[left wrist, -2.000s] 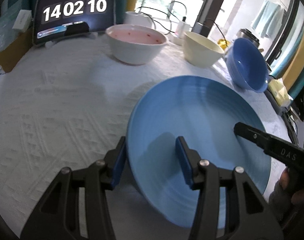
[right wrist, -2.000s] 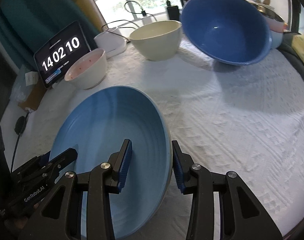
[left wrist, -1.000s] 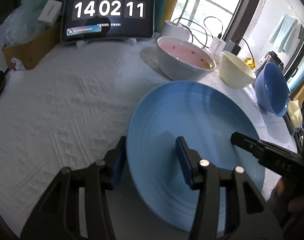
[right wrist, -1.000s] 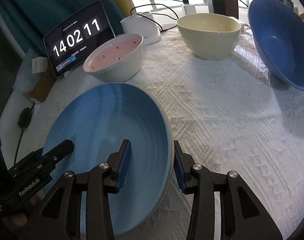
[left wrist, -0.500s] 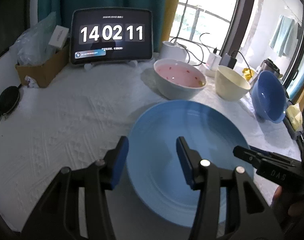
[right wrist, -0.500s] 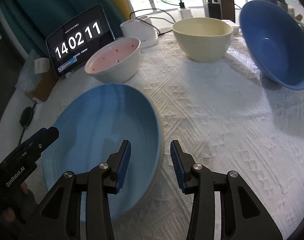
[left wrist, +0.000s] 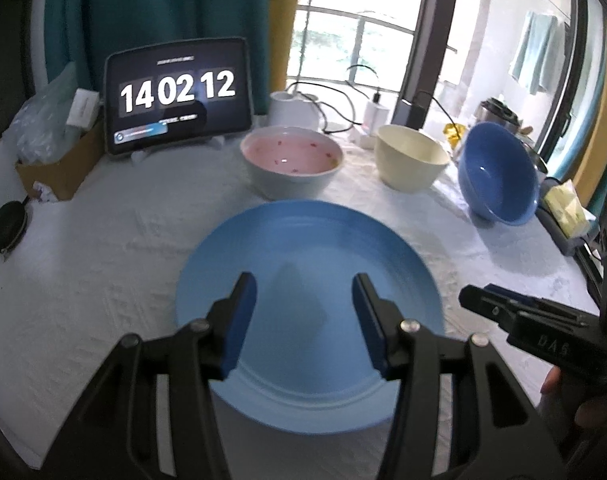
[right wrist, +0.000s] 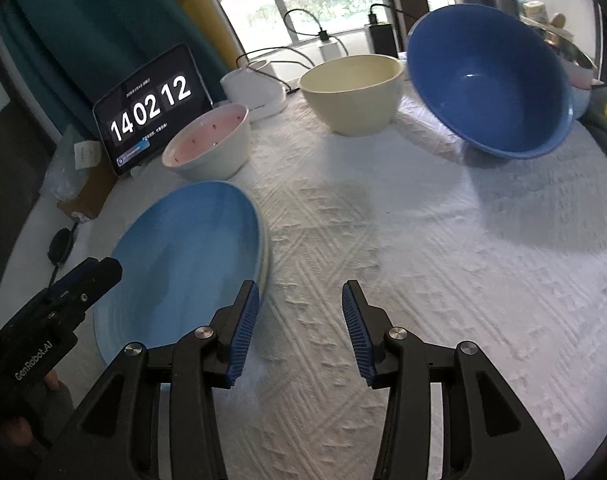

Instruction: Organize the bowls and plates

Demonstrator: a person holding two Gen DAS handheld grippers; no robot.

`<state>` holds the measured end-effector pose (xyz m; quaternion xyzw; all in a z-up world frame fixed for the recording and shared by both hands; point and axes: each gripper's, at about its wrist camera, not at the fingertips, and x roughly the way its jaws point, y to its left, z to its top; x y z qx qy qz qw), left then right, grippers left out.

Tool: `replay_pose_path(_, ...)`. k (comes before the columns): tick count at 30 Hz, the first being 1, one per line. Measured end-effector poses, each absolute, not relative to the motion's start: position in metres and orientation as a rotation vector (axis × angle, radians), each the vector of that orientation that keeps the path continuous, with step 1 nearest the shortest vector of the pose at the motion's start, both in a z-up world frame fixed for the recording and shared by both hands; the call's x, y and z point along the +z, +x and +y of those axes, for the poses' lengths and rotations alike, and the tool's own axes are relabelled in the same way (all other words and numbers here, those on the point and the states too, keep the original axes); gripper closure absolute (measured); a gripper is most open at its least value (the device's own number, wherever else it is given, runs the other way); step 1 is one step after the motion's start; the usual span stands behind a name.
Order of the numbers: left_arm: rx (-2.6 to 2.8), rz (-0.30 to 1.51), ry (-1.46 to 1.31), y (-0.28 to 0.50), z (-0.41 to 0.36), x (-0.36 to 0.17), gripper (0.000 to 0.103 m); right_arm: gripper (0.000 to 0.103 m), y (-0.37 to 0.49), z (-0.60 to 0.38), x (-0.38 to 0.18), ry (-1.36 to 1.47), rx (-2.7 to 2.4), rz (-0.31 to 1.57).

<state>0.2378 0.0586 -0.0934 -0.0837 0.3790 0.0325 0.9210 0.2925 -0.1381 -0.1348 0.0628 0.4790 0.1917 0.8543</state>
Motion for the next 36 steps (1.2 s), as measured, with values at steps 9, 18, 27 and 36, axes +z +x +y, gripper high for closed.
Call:
replay_pose_path(9,0.029,0.791,-0.134,0.239,0.023,-0.089,0.051,0.057,0.284,-0.178,-0.132,0.182,0.365,0.987)
replay_pose_path(18,-0.016,0.805,-0.091,0.246,-0.012,-0.085,0.051,0.057,0.28,-0.218,-0.132,0.225,0.315,0.977)
replay_pose_path(27,-0.075,0.808,-0.069,0.259,-0.041,-0.083,0.051,0.057,0.286,-0.251,-0.136,0.257,0.286,0.963)
replay_pose_path(36,-0.12,0.797,-0.056,0.279,-0.065,-0.079,0.05,0.057,0.303,-0.273,-0.137,0.269,0.276,0.949)
